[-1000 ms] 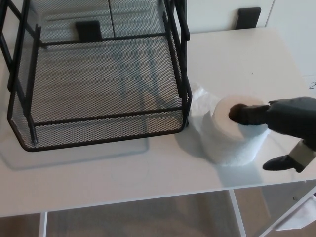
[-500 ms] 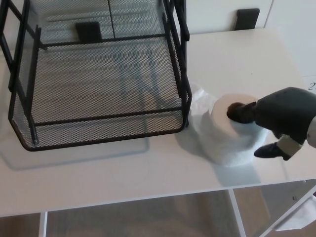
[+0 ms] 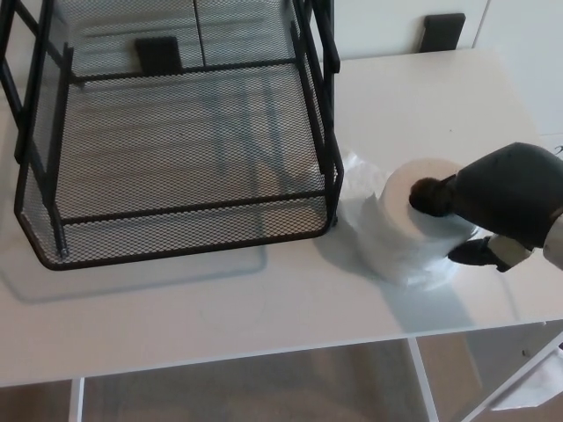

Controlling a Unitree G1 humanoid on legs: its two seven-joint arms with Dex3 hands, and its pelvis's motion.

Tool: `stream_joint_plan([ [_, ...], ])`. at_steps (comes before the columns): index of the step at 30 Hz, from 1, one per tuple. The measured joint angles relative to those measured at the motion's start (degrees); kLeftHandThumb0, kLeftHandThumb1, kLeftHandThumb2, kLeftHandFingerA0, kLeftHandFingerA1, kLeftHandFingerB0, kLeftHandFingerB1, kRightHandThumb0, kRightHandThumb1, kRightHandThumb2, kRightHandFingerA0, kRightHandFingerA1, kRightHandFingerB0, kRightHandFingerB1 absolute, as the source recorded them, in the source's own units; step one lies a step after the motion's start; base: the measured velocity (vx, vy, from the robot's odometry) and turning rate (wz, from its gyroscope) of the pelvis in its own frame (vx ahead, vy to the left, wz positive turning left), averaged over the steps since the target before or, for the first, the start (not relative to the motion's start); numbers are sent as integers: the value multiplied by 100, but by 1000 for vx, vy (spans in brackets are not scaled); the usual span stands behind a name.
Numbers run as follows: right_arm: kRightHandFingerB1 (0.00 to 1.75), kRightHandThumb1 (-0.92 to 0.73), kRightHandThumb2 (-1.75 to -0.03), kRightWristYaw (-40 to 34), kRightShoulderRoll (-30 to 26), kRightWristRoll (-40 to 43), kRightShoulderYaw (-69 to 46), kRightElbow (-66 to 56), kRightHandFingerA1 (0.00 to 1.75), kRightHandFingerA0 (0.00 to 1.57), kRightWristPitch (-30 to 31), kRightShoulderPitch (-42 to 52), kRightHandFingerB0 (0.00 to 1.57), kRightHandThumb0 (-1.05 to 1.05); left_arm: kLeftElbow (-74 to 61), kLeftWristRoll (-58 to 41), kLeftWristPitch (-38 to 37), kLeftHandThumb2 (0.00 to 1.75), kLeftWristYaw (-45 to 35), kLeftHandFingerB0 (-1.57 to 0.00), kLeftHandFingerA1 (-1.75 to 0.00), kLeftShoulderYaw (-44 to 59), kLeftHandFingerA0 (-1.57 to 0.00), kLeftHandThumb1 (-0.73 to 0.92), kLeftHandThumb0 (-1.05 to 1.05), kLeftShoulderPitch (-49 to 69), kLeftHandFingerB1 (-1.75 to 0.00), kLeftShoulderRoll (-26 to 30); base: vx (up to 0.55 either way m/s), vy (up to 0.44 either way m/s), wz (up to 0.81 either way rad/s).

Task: The robot walks towards a desk on which a file tray is kept in the middle and a toilet paper roll is kept on its right. The robot uses its right hand to hook on finger in the gap of the roll and grabs it, lifts it and places it on the tray.

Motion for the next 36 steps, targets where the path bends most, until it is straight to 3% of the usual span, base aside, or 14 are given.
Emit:
stream_joint_plan([
  [1, 98, -64, -77, -67, 5, -16, 0, 23, 161, 90, -27, 7, 87, -21, 0, 1, 0, 125, 0, -8, -70, -6, -12, 71, -105, 0, -58, 0, 0, 0, 0],
  [3, 103, -60, -90, -234, 15, -49, -10, 79, 151, 92, -115, 26, 89, -18, 1, 9, 0, 125, 0, -19, -63, -25, 0, 73, -105, -2, -54, 0, 0, 0, 0],
  [9, 78, -65, -71, -656, 10, -45, -425, 97, 121, 95, -462, 63, 93, -20, -80, 10, 0, 124, 0, -15, -65, -42, 0, 72, -105, 31, -52, 0, 0, 0, 0],
  [10, 74, -64, -71, -717, -14, -23, -607, 98, 131, 95, -542, 38, 92, -21, -112, 8, 0, 124, 0, -8, -74, -32, -17, 73, -105, 51, -60, 0, 0, 0, 0],
  [11, 69, -60, -65, -769, -46, 4, -784, 104, 155, 88, -617, -17, 92, -24, -145, 10, 0, 125, 4, -11, -70, -31, -10, 74, -105, 80, -58, 1, 0, 0, 0],
  [13, 66, -61, -61, -834, -91, 54, -1109, 117, 165, 85, -730, -224, 91, -28, -174, 14, 0, 125, 8, -13, -64, -39, 0, 73, -105, 113, -50, 2, 0, 0, 0],
  [14, 68, -60, -60, -852, -96, 87, -1291, 117, 166, 84, -779, -403, 90, -30, -158, 14, 0, 73, 8, -3, -72, -42, -6, 92, -105, 118, -53, 2, 0, 0, 0],
  [15, 65, -58, -60, -859, -100, 107, -1429, 115, 167, 84, -807, -566, 90, -34, -143, 13, -1, 125, 7, -21, -63, -40, 0, 73, -105, 116, -53, 2, 0, 0, 0],
  [24, 88, -53, -83, -804, -58, 199, -1854, 141, 154, 95, -1052, -2041, 92, -22, -80, -6, -26, 124, 12, -11, -70, 12, -7, 72, -105, 88, -60, -1, 0, 0, 0],
  [28, 69, -60, -58, -686, 44, 240, -1853, 88, 162, 92, -1078, -2309, 92, -34, -102, -4, -26, 124, 12, -20, -62, 11, 0, 73, -105, 106, -53, -1, 0, 0, 0],
  [29, 68, -59, -61, -615, 115, 260, -1828, 70, 167, 87, -1079, -2427, 90, -36, -108, -3, -26, 110, 12, -4, -65, 6, -9, 69, -105, 108, -47, -1, 0, 0, 0],
  [31, 68, -58, -60, -454, 232, 303, -1777, 37, 167, 87, -1064, -2622, 90, -36, -81, -4, -26, 125, 12, -20, -62, 8, 0, 72, -105, 97, -53, -8, 0, 0, 0],
  [35, 68, -62, -58, -136, 516, 359, -1643, -85, 163, 83, -944, -2794, 89, -29, -25, -2, -27, 126, 12, -17, -64, 3, 0, 72, -105, 80, -53, -10, 0, 0, 0],
  [36, 66, -59, -62, -56, 610, 379, -1612, -118, 163, 83, -904, -2817, 91, -35, -15, -2, -27, 111, 12, -3, -66, 2, -9, 69, -105, 77, -47, -12, 0, 0, 0],
])
